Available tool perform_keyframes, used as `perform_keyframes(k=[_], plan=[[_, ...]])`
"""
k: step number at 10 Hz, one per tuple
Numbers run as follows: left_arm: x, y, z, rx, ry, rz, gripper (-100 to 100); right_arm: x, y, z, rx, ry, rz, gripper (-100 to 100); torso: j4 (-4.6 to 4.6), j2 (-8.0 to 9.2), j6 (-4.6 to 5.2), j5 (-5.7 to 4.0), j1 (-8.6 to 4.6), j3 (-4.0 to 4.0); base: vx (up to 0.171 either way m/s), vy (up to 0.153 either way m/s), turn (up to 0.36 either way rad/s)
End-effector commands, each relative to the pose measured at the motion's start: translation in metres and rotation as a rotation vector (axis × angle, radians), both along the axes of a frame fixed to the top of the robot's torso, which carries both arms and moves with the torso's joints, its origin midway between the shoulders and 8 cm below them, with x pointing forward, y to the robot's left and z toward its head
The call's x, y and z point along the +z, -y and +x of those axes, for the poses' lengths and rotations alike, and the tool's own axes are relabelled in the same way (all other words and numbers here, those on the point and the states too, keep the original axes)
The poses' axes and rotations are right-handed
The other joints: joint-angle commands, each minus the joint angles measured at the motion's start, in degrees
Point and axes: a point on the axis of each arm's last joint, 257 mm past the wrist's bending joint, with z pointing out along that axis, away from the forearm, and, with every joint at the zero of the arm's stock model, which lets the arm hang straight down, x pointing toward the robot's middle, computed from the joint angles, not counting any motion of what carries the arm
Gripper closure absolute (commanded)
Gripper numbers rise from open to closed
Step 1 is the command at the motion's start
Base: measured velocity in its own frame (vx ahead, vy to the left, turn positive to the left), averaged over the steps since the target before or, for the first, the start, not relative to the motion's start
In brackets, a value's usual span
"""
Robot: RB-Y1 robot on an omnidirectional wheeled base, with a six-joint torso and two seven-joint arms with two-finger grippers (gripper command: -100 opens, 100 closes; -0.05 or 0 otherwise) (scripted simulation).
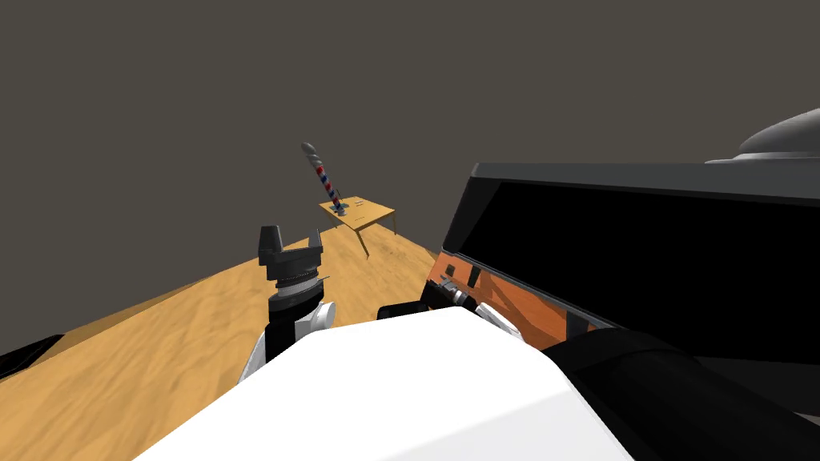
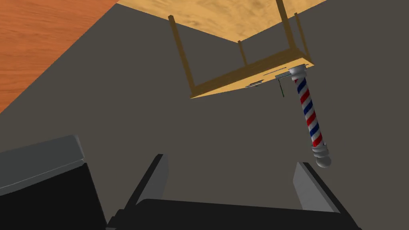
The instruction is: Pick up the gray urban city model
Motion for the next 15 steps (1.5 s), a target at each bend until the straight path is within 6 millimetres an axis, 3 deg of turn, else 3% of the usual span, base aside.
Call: perform_keyframes(k=[1,2,6,7,8,10,13,14,15], plan=[[0.0,0.0,0.0,0.0,0.0,0.0,0,-0.016,0.007,-0.011,0.019,-0.028,-0.045,-100,0.0,0.0,0.0,0.0,0.0,0.0,0.016,0.014,0.09],[0.0,0.0,0.0,0.0,0.0,0.0,0,-0.039,0.014,-0.028,0.065,-0.069,-0.122,-100,0.0,0.03,0.06,0.0,-0.03,0.01,0.022,0.015,0.274],[0.0,0.0,0.0,0.0,0.0,0.0,0,-0.064,0.025,-0.048,0.11,-0.116,-0.201,-100,0.01,0.07,0.05,-0.02,-0.12,0.04,0.011,0.0,0.174],[0.0,0.0,0.0,0.0,0.0,0.0,0,-0.083,0.036,-0.067,0.16,-0.153,-0.275,-100,0.02,0.08,0.07,-0.02,-0.09,0.04,0.033,0.008,0.259],[0.0,0.0,0.0,0.0,0.0,0.0,0,-0.085,0.038,-0.068,0.158,-0.159,-0.278,-100,0.0,0.01,0.02,-0.01,-0.08,0.0,0.02,-0.005,0.231],[0.0,0.0,0.0,0.0,0.0,0.0,0,-0.118,0.062,-0.107,0.263,-0.229,-0.42,-100,0.0,-0.02,0.01,-0.02,-0.18,-0.01,0.064,-0.031,0.425],[0.0,0.0,0.0,0.0,0.0,0.0,0,-0.159,0.121,-0.17,0.412,-0.351,-0.631,-100,-0.04,-0.2,0.02,-0.05,-0.27,-0.12,0.065,-0.051,0.453],[0.0,0.0,0.0,0.0,0.0,0.0,0,-0.161,0.122,-0.175,0.416,-0.359,-0.631,-100,-0.03,-0.11,0.04,-0.05,-0.33,-0.07,0.018,-0.057,0.228],[0.0,0.0,0.0,0.0,0.0,0.0,0,-0.169,0.141,-0.195,0.468,-0.396,-0.693,-100,-0.01,-0.04,0.08,-0.06,-0.27,-0.03,0.016,-0.036,0.317]])
